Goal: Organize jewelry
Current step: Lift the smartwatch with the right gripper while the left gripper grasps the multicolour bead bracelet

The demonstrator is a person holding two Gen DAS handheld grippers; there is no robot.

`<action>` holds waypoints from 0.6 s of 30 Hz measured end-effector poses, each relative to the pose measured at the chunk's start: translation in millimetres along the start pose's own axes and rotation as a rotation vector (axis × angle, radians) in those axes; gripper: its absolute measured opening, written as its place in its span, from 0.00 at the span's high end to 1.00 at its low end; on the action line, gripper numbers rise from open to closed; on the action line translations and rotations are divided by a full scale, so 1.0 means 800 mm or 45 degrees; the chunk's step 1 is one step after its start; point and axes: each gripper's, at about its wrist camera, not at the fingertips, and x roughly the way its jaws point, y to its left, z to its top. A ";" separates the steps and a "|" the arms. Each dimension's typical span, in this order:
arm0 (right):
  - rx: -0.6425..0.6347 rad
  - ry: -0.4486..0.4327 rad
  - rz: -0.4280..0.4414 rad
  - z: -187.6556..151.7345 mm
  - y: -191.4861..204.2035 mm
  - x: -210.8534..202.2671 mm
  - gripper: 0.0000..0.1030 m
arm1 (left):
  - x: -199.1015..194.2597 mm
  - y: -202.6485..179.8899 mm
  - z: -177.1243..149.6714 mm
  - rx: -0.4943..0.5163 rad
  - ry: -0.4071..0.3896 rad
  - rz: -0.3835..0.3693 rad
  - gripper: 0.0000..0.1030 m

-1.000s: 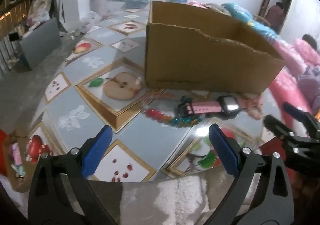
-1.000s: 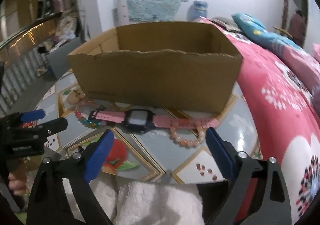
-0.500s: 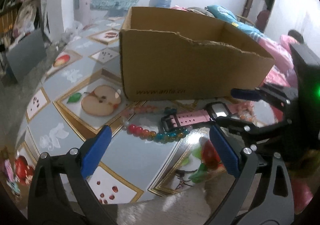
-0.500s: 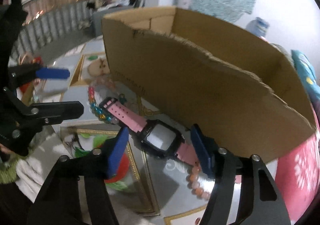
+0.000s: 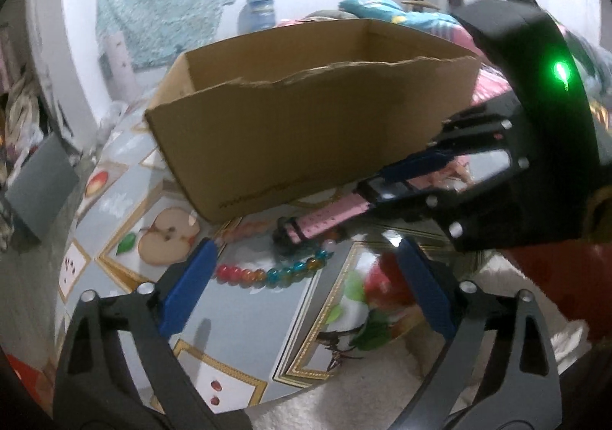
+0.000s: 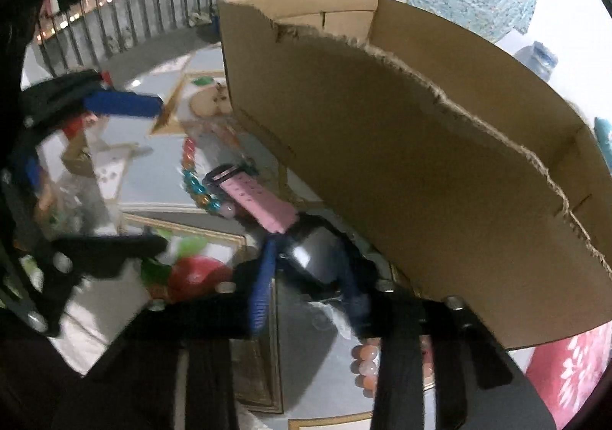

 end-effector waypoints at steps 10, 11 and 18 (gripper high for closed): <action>-0.044 -0.014 -0.054 0.001 0.005 -0.003 0.46 | 0.008 -0.038 0.004 0.125 0.047 -0.018 0.29; -0.056 -0.010 -0.072 0.001 0.004 0.000 0.45 | 0.012 -0.037 0.003 0.127 0.060 -0.018 0.31; -0.051 0.040 -0.027 0.000 -0.007 0.017 0.45 | 0.029 -0.052 -0.001 0.241 0.107 0.028 0.46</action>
